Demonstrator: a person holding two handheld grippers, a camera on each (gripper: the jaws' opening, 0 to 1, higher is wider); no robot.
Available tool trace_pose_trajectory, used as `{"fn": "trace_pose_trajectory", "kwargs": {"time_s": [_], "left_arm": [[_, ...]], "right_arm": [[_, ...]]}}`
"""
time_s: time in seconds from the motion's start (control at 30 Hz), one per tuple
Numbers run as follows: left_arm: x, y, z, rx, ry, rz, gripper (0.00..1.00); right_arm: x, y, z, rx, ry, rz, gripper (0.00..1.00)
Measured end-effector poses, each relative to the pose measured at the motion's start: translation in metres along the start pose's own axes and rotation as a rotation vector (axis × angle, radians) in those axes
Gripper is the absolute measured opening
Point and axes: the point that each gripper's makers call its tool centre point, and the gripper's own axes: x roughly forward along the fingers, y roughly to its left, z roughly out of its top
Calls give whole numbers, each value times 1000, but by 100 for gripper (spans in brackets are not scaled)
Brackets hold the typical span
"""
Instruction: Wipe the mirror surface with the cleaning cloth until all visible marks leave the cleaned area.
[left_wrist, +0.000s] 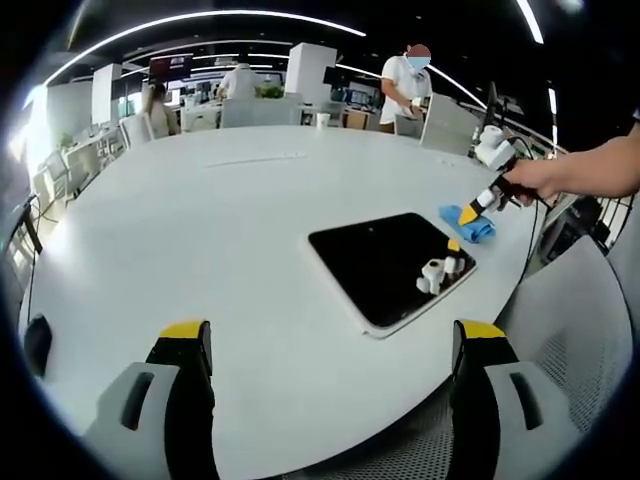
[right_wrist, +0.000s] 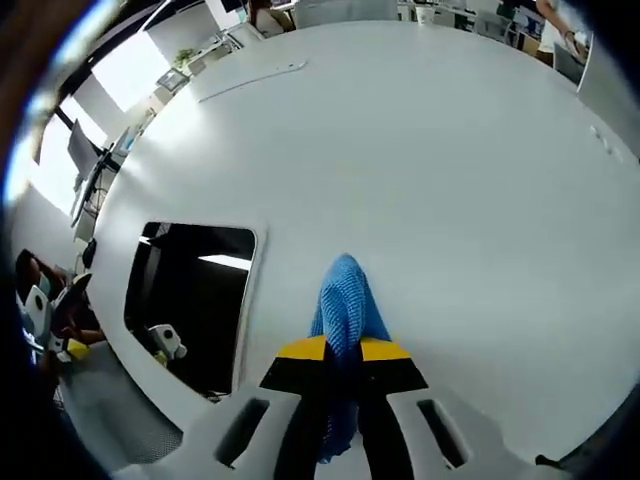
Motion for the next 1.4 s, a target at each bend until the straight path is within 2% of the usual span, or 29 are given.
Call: {"fn": "trace_pose_trajectory", "kwargs": {"time_s": [0.23,0.27,0.3,0.37,0.53,0.7,0.83,0.87,0.93,0.97,1.03,1.07,1.1,1.17,1.23,1.27,1.4], "left_arm": [[1,1,-1,-2,0,-1,99],[1,1,-1,-2,0,0,99],[1,2,-1,-1,-2,3,99],[1,2,0,-2,-4,4,99],[1,1,-1,4,1,0,99],[1,2,-1,6,-1,7,99],[1,6,-2,6,-1,19,99],[1,6,-2,9,0,20,99],[1,7,-1,3,-8,24,99],[-1,9,3,-10,-28,36,99],[-4,10,12,-16,-74,41,99],[-4,9,11,-26,-71,32,99],[-3,6,9,-39,-58,20,99],[-2,5,8,-32,-50,12,99],[-3,2,10,-19,-52,1,99],[-5,1,12,-12,-57,7,99],[-12,4,14,10,-69,19,99]], "right_arm": [[-2,0,2,-10,-11,-7,4],[-2,1,2,-60,-20,6,4],[-1,0,2,-69,-28,13,4],[-2,0,2,-20,-33,15,4],[-2,2,2,-127,-32,9,5],[-2,6,0,-165,-55,12,9],[-7,14,-1,-169,-61,57,20],[-8,17,1,-177,-87,79,22],[-17,16,-4,-162,-96,94,22],[-22,19,1,-165,-150,136,24],[-33,13,2,-157,-207,152,37],[-38,16,5,-187,-259,180,44],[-44,11,-1,-182,-263,181,53],[-54,17,1,-235,-338,239,61],[-64,5,-5,-275,-371,198,69],[-70,3,-6,-296,-411,201,72],[-87,-5,-9,-344,-494,178,86]]}}
